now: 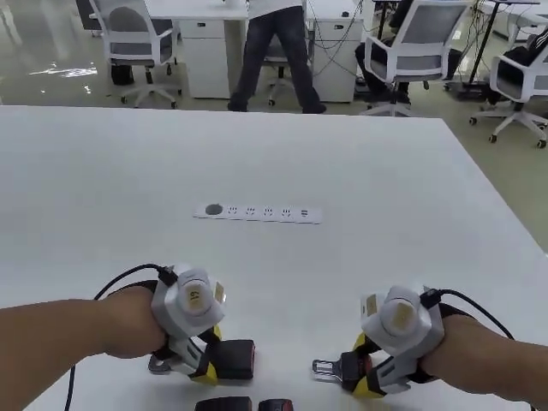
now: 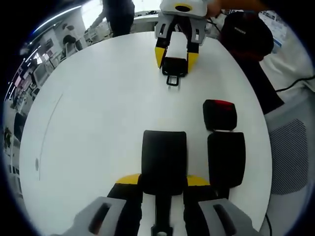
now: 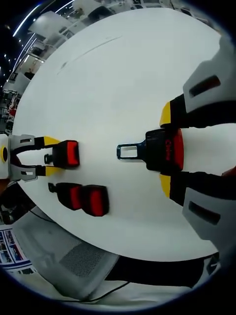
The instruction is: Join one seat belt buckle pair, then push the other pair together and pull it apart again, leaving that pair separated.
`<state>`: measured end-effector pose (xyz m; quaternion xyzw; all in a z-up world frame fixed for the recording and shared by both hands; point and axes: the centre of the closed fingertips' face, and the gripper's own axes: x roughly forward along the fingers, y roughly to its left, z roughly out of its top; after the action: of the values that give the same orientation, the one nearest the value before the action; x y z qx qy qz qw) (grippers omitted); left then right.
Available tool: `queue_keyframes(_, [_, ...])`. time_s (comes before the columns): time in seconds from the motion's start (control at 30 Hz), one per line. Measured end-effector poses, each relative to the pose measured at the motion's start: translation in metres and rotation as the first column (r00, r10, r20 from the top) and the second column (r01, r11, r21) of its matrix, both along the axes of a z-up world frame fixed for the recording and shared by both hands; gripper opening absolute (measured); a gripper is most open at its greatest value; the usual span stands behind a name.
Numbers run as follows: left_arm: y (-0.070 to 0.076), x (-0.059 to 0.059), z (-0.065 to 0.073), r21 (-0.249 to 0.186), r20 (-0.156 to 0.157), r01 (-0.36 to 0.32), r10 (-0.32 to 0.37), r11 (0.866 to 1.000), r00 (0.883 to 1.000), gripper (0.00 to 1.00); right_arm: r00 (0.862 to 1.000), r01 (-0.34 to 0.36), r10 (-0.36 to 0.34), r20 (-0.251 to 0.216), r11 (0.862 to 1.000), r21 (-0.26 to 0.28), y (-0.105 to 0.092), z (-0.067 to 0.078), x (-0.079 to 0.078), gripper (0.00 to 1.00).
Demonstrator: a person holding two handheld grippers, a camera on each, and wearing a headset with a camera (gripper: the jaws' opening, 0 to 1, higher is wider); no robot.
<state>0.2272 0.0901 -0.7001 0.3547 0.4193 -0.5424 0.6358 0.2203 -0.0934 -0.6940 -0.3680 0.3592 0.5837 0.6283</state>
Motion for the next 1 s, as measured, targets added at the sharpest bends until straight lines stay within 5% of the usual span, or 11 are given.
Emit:
queue_keyframes(0.67, [-0.004,-0.004,0.003,0.005,-0.002,0.000,0.000,1.000,1.000,0.32,1.000,0.004,-0.004,0.006,0.997,0.075,0.071,0.000,0.006,0.32])
queue_keyframes(1.0, [-0.003,-0.003,0.002,0.004,0.000,0.002,-0.002,1.000,1.000,0.32,0.998,-0.052,0.052,0.044,0.999,0.012,0.086,0.001,0.004,0.32])
